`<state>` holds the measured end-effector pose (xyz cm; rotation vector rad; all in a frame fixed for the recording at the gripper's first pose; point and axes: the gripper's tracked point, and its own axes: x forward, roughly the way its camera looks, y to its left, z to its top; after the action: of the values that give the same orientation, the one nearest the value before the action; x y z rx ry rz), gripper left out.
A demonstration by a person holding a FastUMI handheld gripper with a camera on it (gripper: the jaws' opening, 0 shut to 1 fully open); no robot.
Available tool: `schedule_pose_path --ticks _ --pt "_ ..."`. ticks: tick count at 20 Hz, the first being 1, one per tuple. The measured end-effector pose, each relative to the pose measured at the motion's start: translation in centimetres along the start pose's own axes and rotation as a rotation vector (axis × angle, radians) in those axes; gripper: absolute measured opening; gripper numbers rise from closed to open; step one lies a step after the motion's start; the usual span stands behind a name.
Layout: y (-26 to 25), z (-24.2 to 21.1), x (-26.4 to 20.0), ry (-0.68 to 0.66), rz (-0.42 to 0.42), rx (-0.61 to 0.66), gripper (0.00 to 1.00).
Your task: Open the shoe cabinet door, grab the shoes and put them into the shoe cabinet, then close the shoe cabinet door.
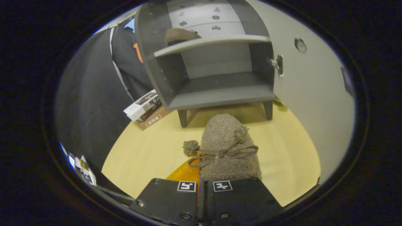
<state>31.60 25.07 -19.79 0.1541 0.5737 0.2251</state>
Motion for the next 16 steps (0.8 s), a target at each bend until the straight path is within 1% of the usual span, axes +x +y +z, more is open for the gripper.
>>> schedule_pose_path --ticks 4,8,12,16 --pt "1.7 7.6 -3.5 -0.128 -0.011 -0.064 0.07" --pt "2.9 15.5 -4.9 -0.232 -0.019 -0.1 0.07" --pt "3.4 23.6 -4.7 -0.326 -0.035 -0.141 0.07" --pt "3.7 30.9 -2.5 -0.384 -0.047 -0.164 0.07"
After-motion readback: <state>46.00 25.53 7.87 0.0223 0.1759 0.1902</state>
